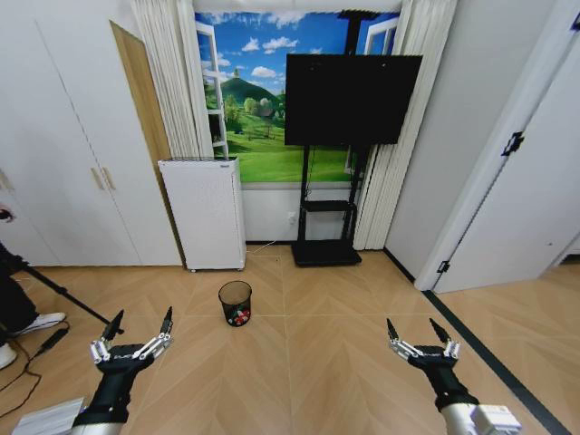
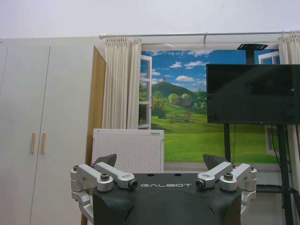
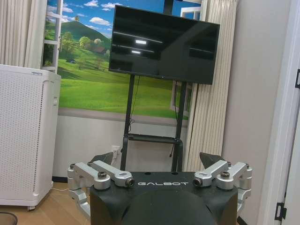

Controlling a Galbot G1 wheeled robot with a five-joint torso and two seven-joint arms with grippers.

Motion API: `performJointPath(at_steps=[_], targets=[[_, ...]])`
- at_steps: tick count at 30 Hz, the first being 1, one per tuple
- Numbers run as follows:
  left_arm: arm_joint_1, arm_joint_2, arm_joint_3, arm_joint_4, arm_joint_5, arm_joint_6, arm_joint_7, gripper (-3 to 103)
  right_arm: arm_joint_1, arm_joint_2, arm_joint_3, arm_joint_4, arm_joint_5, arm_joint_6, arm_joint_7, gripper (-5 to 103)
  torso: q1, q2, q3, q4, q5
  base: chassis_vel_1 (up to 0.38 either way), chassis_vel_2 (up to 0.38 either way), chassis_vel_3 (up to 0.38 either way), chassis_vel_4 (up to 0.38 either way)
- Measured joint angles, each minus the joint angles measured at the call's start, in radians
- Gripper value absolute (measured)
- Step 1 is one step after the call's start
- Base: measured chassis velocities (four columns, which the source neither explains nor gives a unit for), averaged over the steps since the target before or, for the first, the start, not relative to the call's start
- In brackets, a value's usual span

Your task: Pick up the trash bin and place the garbage on the floor into it.

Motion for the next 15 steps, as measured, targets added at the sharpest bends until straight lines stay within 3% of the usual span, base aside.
performJointPath(at_steps=[15], targets=[[0.000, 0.000, 0.000, 0.000, 0.000, 0.000, 0.000, 100, 0.000, 0.000, 0.000, 0.000, 0.000, 0.000, 0.000, 100, 0.000, 0.000, 0.000, 0.0000, 0.0000, 0.000, 0.000, 0.000, 0.000]])
